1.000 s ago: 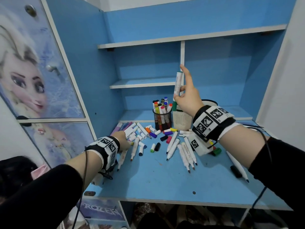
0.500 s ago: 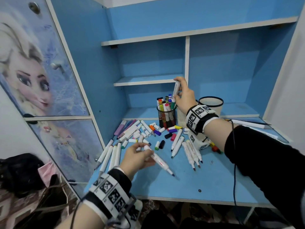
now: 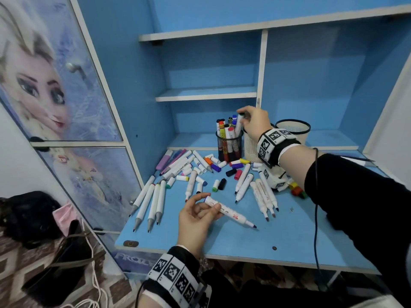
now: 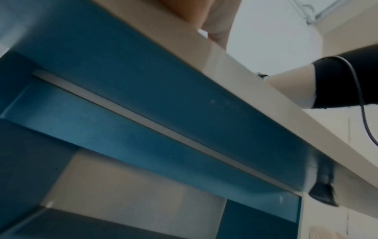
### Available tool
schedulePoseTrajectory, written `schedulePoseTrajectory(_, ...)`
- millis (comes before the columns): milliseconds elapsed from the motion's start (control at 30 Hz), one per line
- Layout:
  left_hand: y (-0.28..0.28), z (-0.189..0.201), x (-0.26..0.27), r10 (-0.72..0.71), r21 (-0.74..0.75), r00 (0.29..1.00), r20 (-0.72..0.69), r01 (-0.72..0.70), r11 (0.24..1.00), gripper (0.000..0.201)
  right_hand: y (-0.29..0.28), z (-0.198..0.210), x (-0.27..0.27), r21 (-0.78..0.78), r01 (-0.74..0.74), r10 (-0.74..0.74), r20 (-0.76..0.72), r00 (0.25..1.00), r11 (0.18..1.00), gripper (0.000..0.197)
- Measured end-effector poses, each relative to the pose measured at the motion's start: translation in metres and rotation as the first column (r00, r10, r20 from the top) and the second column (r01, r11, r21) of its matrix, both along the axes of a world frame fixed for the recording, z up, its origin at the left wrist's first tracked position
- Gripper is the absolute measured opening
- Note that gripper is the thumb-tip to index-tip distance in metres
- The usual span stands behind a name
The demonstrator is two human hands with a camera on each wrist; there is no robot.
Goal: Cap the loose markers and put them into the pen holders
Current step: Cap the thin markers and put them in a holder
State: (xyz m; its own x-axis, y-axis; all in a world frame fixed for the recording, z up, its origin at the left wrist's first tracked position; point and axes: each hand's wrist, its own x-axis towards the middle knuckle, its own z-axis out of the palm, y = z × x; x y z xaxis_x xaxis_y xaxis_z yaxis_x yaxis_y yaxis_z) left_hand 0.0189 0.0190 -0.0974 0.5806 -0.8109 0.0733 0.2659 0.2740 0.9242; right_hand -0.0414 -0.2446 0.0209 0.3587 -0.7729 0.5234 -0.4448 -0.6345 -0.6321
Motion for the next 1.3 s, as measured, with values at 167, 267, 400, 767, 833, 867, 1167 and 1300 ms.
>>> schedulePoseTrajectory(167, -0.004, -0.001, 0.002, -0.024, 0.01, 1.0, -0.018, 0.024, 1.0, 0.03, -0.011, -0.006, 0.002, 0.018, -0.018, 0.023, -0.328, 0.944, 1.0, 0.033)
schedulePoseTrajectory(267, -0.006, -0.002, 0.004, -0.048, 0.001, 0.998, -0.034, 0.048, 0.999, 0.031, -0.014, -0.011, 0.0, -0.019, -0.006, -0.002, -0.403, 0.915, 1.0, 0.042)
schedulePoseTrajectory(400, -0.006, -0.003, 0.004, -0.042, 0.004, 0.998, -0.038, 0.042, 0.999, 0.031, -0.011, -0.01, -0.005, -0.026, -0.006, -0.007, -0.465, 0.886, 1.0, 0.05)
schedulePoseTrajectory(767, -0.01, -0.005, 0.008, -0.001, -0.011, 0.992, -0.122, 0.0, 1.0, 0.026, 0.035, -0.004, -0.055, -0.03, -0.247, 0.163, -0.673, 0.722, 0.969, 0.04)
schedulePoseTrajectory(833, -0.011, -0.006, 0.008, -0.001, -0.01, 0.994, -0.113, 0.0, 1.0, 0.026, 0.04, -0.008, -0.064, -0.094, -0.277, 0.115, -0.749, 0.653, 0.956, 0.043)
schedulePoseTrajectory(867, -0.011, -0.006, 0.007, -0.002, -0.009, 0.994, -0.107, 0.001, 1.0, 0.027, 0.042, -0.011, -0.068, -0.144, -0.291, 0.072, -0.781, 0.621, 0.946, 0.043)
schedulePoseTrajectory(1167, -0.011, -0.007, 0.007, 0.007, -0.011, 0.997, -0.078, -0.008, 1.0, 0.027, 0.058, -0.023, -0.071, 0.042, -0.438, 0.226, -0.898, 0.377, 0.898, 0.038)
schedulePoseTrajectory(1300, -0.011, -0.007, 0.007, 0.019, 0.005, 0.997, -0.074, -0.019, 1.0, 0.026, 0.063, -0.031, -0.061, 0.251, -0.379, 0.319, -0.939, 0.129, 0.891, 0.04)
